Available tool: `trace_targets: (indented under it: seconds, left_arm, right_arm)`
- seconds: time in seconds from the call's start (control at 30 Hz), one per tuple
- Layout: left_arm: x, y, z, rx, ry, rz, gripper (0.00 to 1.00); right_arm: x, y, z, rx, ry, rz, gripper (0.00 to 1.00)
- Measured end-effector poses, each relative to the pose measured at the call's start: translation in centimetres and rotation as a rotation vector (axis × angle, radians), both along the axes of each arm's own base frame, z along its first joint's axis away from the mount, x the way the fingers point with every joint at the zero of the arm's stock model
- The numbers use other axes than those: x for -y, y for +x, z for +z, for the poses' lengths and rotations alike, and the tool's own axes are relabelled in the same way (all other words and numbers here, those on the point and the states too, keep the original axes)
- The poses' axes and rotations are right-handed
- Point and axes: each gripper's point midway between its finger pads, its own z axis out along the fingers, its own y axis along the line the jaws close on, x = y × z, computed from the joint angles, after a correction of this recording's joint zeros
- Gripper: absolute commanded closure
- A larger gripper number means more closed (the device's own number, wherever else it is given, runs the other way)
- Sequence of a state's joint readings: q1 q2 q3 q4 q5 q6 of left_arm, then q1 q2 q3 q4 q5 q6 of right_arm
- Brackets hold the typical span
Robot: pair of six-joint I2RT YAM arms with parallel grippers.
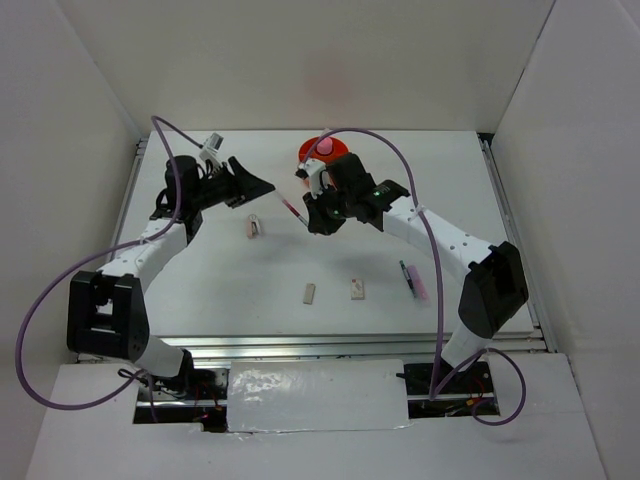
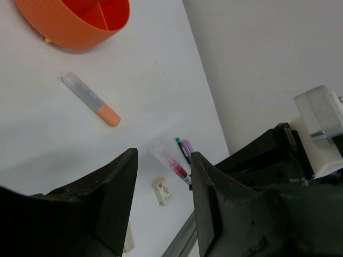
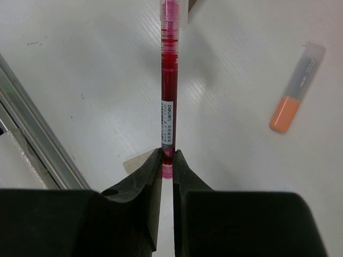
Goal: Sort the stationery into containers
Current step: Pass the stationery from the right arm to the left
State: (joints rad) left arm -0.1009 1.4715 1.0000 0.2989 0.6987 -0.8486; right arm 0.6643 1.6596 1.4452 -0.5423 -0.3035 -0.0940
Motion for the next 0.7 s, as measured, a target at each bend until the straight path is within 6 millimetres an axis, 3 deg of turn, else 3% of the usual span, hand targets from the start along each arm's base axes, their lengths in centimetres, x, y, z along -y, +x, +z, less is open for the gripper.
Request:
trace_targets:
  seconds: [0.33, 0.57, 0.7]
  left_arm:
    - [0.6, -0.4, -1.1, -0.043, -0.008, -0.003, 0.45]
    - [1.3, -0.4, -1.2, -0.075, -0.043, -0.012, 0.54]
    - [1.6, -0.4, -1.1, -0.085, -0.065, -0.015, 0.64]
  right_arm:
    - [-0.1, -0.1, 0.1, -0.003, 0.004, -0.002, 1.0]
    - [-0.4, -0.3, 0.1, -0.006, 0.008, 0.001, 1.0]
    - [-0.5, -0.4, 0.2, -0.007, 0.011, -0.001, 1.0]
